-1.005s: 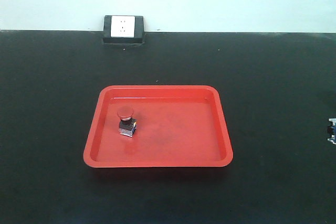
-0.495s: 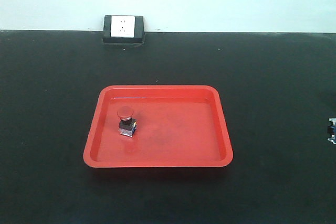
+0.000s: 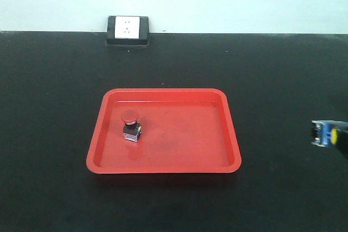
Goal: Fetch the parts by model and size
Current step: 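Move the right gripper over the tray beside the red switch and lower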
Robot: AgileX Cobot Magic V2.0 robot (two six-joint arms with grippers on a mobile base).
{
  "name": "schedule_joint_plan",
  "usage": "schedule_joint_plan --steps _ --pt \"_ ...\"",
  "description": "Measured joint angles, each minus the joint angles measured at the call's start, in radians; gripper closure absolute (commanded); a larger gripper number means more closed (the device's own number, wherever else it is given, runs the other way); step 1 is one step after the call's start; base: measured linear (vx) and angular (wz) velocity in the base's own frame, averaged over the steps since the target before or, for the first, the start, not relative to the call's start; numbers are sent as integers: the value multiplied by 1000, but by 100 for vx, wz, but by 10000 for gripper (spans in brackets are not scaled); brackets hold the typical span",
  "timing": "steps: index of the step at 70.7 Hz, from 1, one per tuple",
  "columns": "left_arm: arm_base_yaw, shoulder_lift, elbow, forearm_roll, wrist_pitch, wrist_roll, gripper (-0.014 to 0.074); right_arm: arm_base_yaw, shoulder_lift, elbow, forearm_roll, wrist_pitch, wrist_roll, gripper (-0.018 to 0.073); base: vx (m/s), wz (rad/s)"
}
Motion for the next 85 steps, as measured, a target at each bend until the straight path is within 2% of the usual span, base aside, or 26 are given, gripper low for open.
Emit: schedule_joint_plan --steps 11,24,39,49,61,71,85 --pt "0 0 0 0 0 0 21 0 211 -126 124 32 -142 561 0 0" --pt "0 -2 0 0 0 0 21 0 478 -245 202 35 -176 561 0 0" --pt "0 -5 0 0 0 0 21 0 777 -371 207 67 -186 559 0 0" --pt "0 -5 0 1 0 0 21 1 956 -487 207 134 -195 555 0 0" --pt "0 -5 0 1 1 0 21 55 1122 -625 184 205 -196 552 0 0" --pt "0 -5 0 1 1 1 21 96 1242 -723 163 232 -154 549 0 0" --pt "0 -5 0 1 1 1 21 99 1382 -799 149 233 -100 529 0 0"
